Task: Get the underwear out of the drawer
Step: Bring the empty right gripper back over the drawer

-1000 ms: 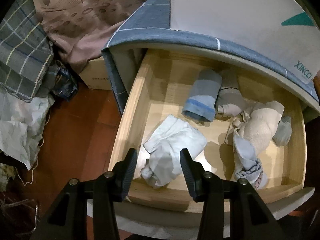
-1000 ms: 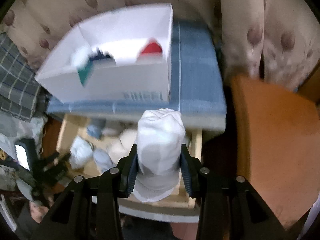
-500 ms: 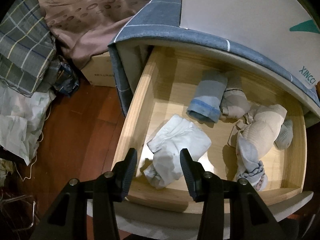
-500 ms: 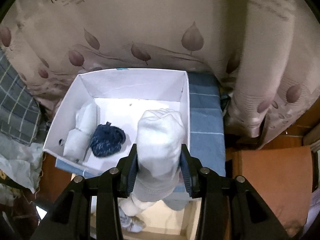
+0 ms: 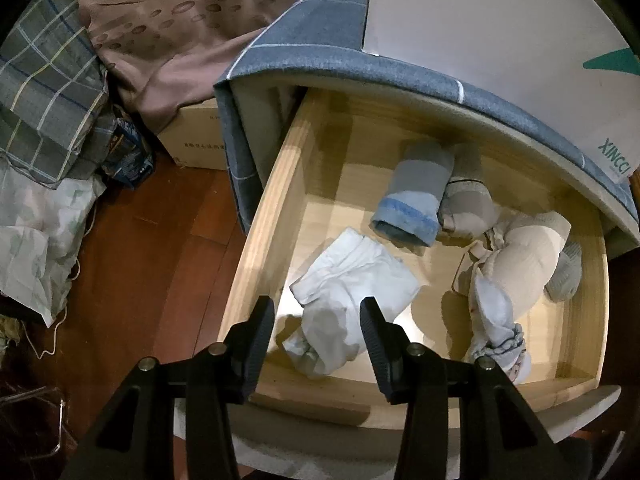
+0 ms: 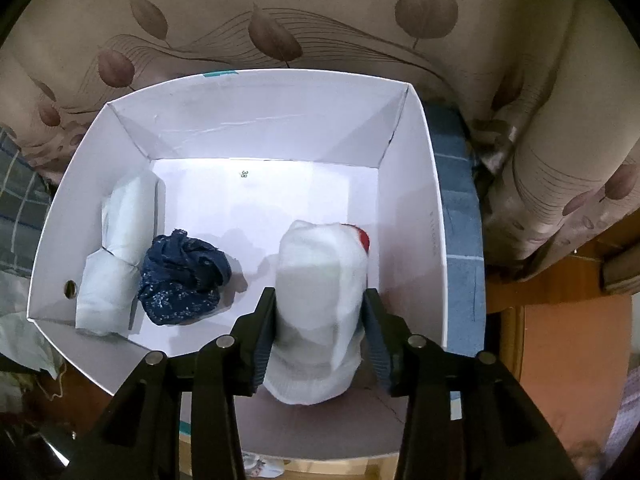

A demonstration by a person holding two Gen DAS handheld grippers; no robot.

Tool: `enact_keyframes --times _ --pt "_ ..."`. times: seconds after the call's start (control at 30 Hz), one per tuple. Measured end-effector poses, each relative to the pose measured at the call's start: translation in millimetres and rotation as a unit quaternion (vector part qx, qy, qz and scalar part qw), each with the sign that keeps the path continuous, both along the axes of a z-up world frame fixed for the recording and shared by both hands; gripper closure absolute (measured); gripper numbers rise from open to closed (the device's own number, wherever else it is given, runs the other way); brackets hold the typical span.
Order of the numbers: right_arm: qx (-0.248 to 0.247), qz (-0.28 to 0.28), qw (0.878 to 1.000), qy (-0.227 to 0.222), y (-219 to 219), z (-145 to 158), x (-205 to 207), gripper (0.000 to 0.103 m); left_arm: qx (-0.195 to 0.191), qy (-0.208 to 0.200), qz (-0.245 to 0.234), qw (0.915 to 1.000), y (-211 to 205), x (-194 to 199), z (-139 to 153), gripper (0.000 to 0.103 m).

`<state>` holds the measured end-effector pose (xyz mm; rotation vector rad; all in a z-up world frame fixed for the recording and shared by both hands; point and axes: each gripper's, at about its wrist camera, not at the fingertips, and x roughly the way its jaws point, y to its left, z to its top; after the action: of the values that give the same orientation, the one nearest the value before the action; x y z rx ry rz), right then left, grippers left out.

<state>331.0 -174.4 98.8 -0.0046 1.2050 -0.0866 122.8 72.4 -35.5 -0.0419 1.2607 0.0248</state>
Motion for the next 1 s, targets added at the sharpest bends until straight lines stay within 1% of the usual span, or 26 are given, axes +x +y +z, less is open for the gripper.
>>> enact_keyframes --times 0.03,0.07,0.1,0.17,0.23,0.37,0.43,0.53,0.63,0.73,0.87,1.0 --pt "0.001 0.000 1.000 -0.001 -0.8 0.6 -1.2 0.059 0.000 0.001 0.000 1.0000 -0.4 -0.2 0.3 0.058" --pt "0.005 0.001 1.000 -0.003 -0.9 2.2 -2.9 0.057 0.002 0.001 0.000 1.0000 -1.4 -0.1 0.5 0.058" --pt "0.008 0.001 1.000 -0.006 -1.5 4.6 -4.0 0.052 0.003 0.001 -0.001 1.0000 -2.3 0.3 -0.2 0.058" --pt "0.014 0.003 1.000 -0.017 -2.1 13.4 -9.9 0.048 0.006 0.003 -0.002 1.0000 -3.5 0.7 -0.6 0.058" --pt "0.014 0.014 0.999 -0.025 -2.2 22.8 -16.6 0.048 0.007 0.004 -0.002 1.0000 -3.9 0.6 -1.3 0.058" --pt "0.011 0.050 0.998 -0.041 -1.3 42.8 -45.9 0.049 0.009 0.007 0.000 0.9999 -3.3 1.0 -2.2 0.058" --pt "0.015 0.065 0.997 -0.042 -3.4 46.7 -66.4 0.049 0.012 0.007 0.003 0.9999 -2.4 0.9 -1.4 0.058" --pt "0.016 0.083 0.996 -0.040 -7.3 44.7 -92.8 0.049 0.018 0.004 0.004 0.9998 -2.8 -0.3 0.4 0.058" --pt "0.020 0.095 0.995 -0.029 -15.2 31.0 -118.3 0.049 0.020 0.000 0.010 0.9997 -0.3 -1.4 2.4 0.058" --pt "0.016 0.109 0.994 -0.011 -21.3 9.0 -140.5 0.050 0.019 -0.001 0.018 0.9997 3.4 -1.7 2.7 0.058" --pt "0.012 0.133 0.991 0.032 -22.3 -35.9 -160.1 0.050 0.016 -0.001 0.023 0.9996 7.3 -1.9 2.7 0.058" --pt "0.005 0.151 0.986 0.070 -21.3 -83.5 -164.9 0.052 0.016 0.000 0.022 0.9996 7.6 -1.3 2.2 0.058"
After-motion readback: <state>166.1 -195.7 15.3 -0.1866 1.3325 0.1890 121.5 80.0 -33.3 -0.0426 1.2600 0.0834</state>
